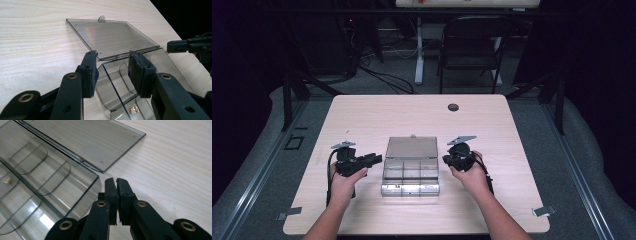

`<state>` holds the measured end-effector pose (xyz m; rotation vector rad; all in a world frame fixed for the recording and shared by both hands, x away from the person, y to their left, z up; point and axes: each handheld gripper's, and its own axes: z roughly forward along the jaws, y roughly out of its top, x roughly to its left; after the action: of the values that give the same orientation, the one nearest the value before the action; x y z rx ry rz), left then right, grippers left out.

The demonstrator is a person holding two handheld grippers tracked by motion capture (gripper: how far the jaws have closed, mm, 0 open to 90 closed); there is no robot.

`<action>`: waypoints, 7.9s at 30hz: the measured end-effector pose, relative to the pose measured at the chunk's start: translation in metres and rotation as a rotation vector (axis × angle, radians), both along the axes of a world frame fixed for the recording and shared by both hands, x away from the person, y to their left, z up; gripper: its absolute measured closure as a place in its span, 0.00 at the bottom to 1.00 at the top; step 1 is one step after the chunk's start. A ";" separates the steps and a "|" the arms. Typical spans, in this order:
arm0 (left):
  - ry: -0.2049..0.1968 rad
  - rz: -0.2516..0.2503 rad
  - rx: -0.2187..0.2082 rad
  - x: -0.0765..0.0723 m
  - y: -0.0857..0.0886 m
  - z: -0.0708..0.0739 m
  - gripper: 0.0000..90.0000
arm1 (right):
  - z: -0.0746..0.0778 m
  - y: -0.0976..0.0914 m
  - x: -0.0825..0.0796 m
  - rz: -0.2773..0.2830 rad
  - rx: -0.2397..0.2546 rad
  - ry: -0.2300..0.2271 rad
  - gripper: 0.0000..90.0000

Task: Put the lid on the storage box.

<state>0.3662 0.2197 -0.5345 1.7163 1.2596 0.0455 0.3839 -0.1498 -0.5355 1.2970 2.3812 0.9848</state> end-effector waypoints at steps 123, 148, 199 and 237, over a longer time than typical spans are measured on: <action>-0.007 0.005 -0.001 0.001 0.005 0.002 0.65 | -0.019 0.169 -0.035 0.411 -0.041 0.073 0.95; -0.013 0.004 0.010 0.001 -0.001 0.001 0.63 | 0.001 0.131 -0.032 0.346 0.023 0.046 0.78; 0.035 -0.133 0.126 0.035 -0.041 0.007 0.57 | 0.021 0.037 0.020 0.003 0.118 0.027 0.48; 0.181 -0.016 0.056 0.068 -0.031 -0.026 0.56 | -0.007 0.027 0.059 -0.165 0.238 0.187 0.49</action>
<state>0.4339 0.1883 -0.5602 1.8108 1.3882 -0.0866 0.4427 -0.1227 -0.5426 1.7109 2.2937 1.1701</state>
